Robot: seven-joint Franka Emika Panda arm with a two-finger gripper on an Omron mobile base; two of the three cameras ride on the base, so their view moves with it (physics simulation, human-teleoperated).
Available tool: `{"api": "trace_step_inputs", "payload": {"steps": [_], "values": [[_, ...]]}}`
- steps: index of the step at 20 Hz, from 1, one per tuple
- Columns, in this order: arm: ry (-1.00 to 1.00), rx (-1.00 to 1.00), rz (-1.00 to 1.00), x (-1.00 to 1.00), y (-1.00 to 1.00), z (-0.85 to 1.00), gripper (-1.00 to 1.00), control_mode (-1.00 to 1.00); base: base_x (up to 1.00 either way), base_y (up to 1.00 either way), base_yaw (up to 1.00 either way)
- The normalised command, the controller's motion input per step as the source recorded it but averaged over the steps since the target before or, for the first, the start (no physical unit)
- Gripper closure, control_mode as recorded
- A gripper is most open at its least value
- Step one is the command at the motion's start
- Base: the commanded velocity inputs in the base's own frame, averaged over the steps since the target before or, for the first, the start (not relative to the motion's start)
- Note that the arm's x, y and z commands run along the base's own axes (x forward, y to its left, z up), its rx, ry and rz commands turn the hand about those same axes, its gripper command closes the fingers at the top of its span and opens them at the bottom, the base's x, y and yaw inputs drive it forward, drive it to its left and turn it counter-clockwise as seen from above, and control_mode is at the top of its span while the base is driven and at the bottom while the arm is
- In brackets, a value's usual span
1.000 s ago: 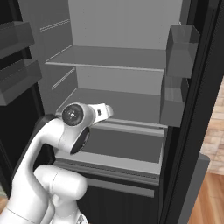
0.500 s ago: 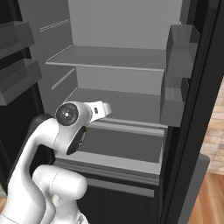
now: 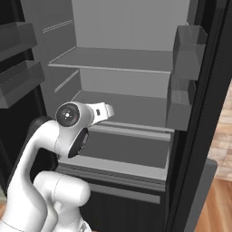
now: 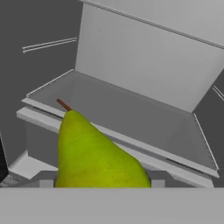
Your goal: Retrieve the kiwi and pear from the fridge and place them into the bowl on the dining table.
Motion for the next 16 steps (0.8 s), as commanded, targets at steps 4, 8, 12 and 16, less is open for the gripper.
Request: {"api": "trace_step_inputs", "payload": {"steps": [4, 8, 12, 16], "values": [[0.0, 0.0, 0.0, 0.0, 0.0, 0.0, 1.0, 1.0, -0.5, -0.13, 0.1], [0.0, 0.0, 0.0, 0.0, 0.0, 0.0, 1.0, 1.0, -0.51, -0.25, 0.19], [0.0, 0.0, 0.0, 0.0, 0.0, 0.0, 1.0, 1.0, -0.37, -0.34, 0.28], [0.0, 0.0, 0.0, 0.0, 0.0, 0.0, 1.0, 1.0, -0.2, -0.44, 0.38]]}}
